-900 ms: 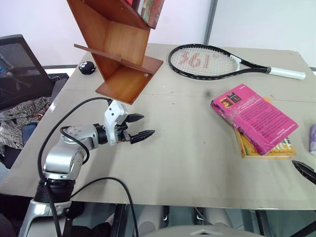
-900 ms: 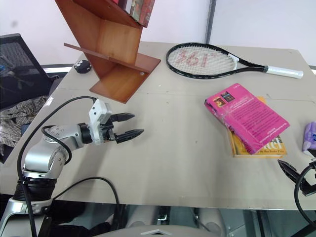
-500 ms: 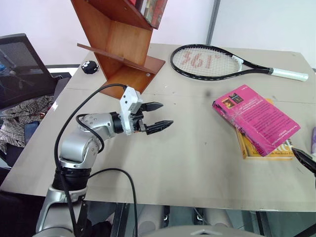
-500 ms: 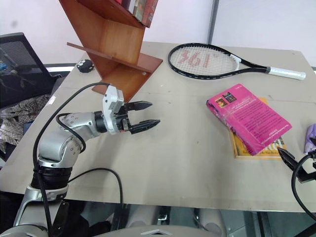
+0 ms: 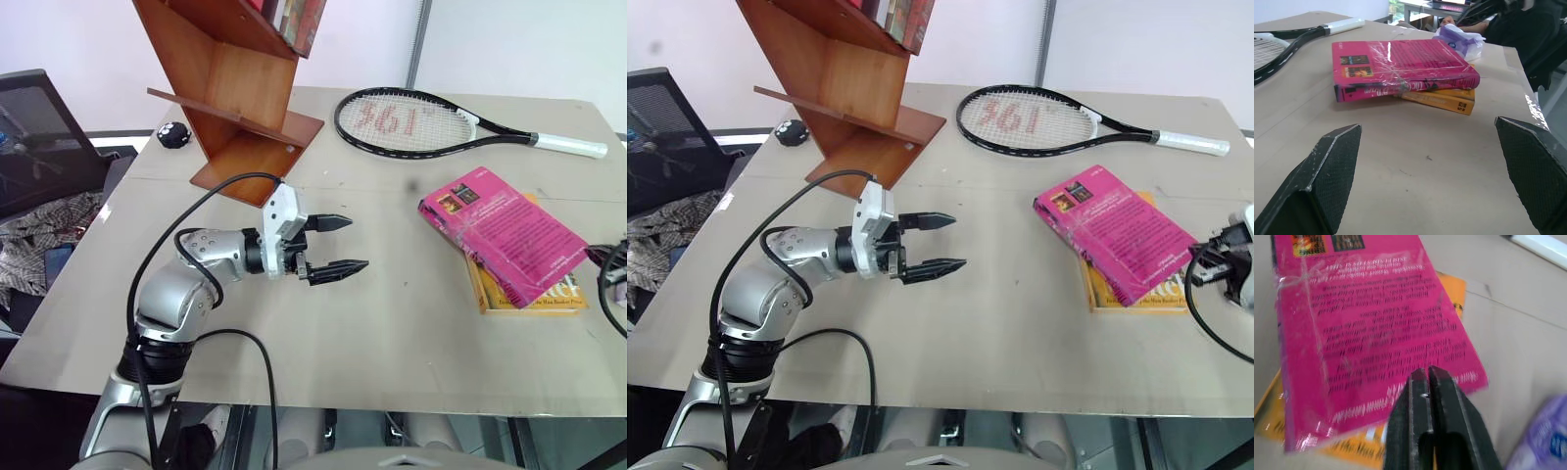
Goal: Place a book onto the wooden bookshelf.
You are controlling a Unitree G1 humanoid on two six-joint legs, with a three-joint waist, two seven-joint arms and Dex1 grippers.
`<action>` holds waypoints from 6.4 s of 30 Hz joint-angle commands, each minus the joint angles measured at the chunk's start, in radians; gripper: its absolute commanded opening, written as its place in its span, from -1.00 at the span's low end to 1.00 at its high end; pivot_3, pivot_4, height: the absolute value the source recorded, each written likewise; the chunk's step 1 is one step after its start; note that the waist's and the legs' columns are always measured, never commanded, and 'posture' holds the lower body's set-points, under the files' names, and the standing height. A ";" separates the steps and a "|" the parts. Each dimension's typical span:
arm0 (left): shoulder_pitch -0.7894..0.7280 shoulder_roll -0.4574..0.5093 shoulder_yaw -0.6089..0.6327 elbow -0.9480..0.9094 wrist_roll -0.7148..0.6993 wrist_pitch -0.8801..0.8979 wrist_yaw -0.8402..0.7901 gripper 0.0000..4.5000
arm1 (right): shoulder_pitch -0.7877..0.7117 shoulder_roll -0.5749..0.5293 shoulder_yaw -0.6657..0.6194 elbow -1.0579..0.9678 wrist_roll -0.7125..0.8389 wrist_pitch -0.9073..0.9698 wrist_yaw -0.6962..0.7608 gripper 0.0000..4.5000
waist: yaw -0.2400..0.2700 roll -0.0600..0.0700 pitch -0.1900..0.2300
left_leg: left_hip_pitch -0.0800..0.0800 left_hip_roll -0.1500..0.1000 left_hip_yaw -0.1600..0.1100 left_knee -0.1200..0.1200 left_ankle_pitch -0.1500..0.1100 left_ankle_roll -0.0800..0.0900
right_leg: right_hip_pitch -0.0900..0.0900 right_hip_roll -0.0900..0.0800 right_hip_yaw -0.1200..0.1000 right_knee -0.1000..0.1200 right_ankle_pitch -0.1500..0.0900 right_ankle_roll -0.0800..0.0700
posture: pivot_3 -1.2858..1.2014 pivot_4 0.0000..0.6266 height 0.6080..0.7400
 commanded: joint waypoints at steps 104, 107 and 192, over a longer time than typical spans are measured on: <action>-0.419 -0.773 0.615 0.852 -0.187 0.784 0.788 0.05 | 0.999 0.461 -0.597 -0.525 0.508 -0.812 0.407 1.00 | 0.025 0.003 0.011 | 0.004 0.004 -0.005 0.000 -0.005 -0.007 | 0.006 0.000 -0.007 -0.002 -0.004 0.006 | 0.03 -0.52 0.66; -0.416 -0.759 0.639 0.842 -0.232 0.778 0.794 -0.57 | 0.990 0.438 -0.585 -0.527 0.514 -0.813 0.379 1.00 | 0.025 0.003 0.010 | 0.005 0.004 -0.005 0.000 -0.005 -0.007 | 0.006 0.000 -0.008 -0.002 -0.003 0.006 | 0.03 -0.52 0.66; -0.671 0.416 0.051 0.297 0.046 -0.030 -0.390 0.98 | 0.090 0.079 -0.128 -0.321 0.685 -0.666 0.002 1.00 | 0.008 -0.002 0.017 | -0.009 0.007 0.000 0.017 -0.004 0.000 | 0.007 -0.008 -0.024 -0.001 0.000 0.009 | 0.03 -0.52 0.66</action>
